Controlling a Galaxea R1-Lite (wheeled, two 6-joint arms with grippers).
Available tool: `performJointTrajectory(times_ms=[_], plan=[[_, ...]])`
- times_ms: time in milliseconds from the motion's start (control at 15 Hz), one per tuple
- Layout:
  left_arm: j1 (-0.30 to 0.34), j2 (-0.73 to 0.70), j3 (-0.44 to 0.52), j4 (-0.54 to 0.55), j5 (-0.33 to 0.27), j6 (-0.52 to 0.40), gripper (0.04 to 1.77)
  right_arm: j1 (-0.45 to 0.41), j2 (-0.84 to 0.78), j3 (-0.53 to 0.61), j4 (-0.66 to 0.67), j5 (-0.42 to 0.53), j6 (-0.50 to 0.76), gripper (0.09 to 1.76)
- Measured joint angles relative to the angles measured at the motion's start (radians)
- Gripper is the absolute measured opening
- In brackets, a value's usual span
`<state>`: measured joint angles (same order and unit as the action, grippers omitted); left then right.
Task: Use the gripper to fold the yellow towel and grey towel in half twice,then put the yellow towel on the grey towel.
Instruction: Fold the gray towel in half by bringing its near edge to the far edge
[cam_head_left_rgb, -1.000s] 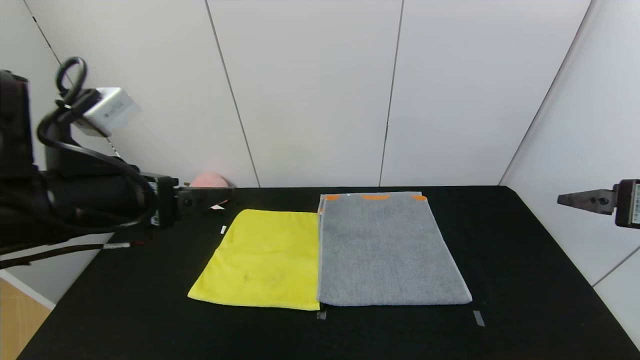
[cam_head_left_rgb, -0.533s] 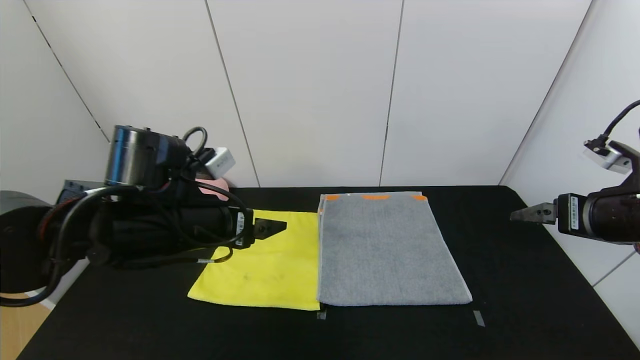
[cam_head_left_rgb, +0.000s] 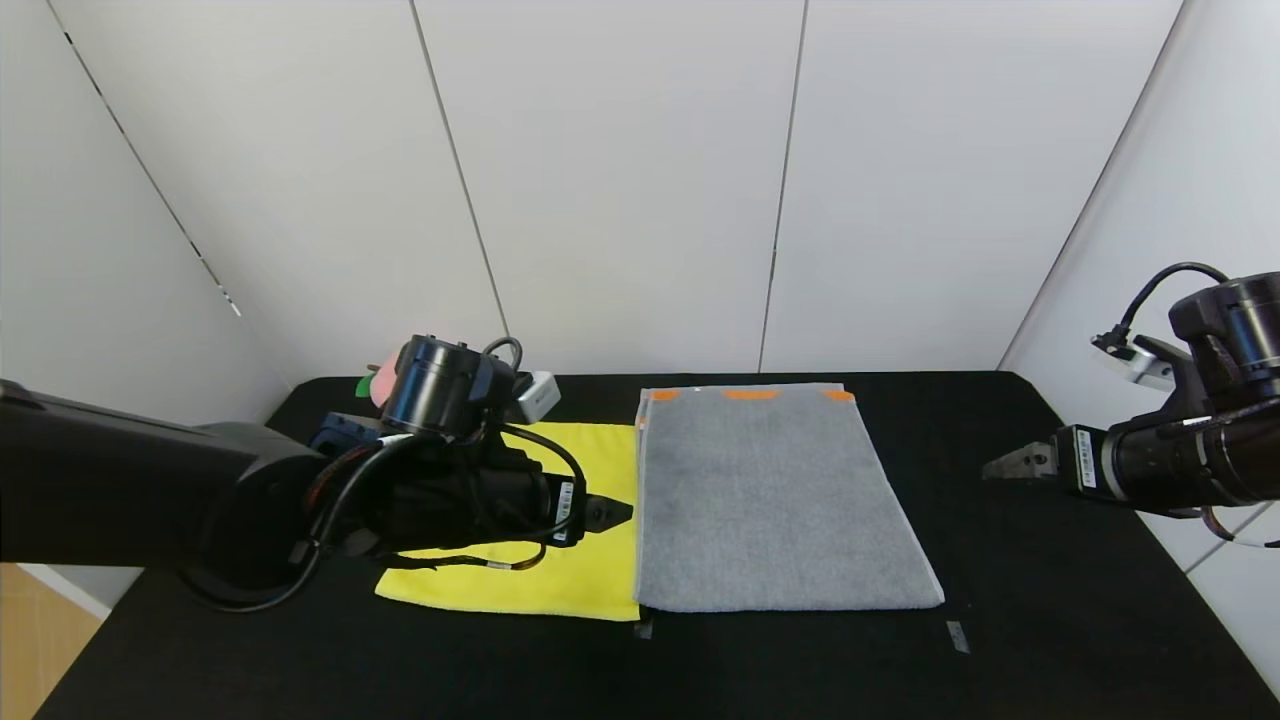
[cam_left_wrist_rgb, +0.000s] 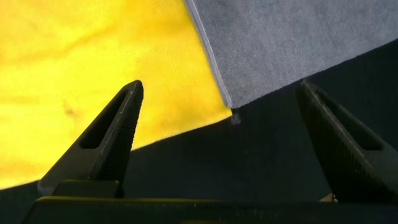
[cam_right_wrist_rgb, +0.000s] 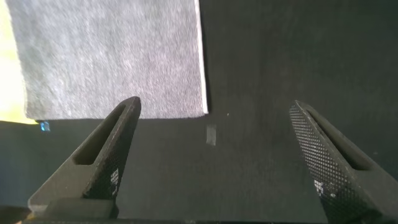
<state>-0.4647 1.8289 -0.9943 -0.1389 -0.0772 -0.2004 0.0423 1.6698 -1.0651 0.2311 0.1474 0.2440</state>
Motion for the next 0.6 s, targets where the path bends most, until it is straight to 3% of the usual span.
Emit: performJointTrajectory(times_ms=[400, 600], plan=[[-0.055, 0.129, -0.007, -0.032, -0.006, -0.039, 1.72, 0.021, 0.087, 0.005, -0.015, -0.007, 0.0, 1.71], [-0.086, 0.193, -0.004, -0.102, -0.004, -0.062, 1.72, 0.026, 0.115, 0.006, -0.028, -0.007, 0.0, 1.71]])
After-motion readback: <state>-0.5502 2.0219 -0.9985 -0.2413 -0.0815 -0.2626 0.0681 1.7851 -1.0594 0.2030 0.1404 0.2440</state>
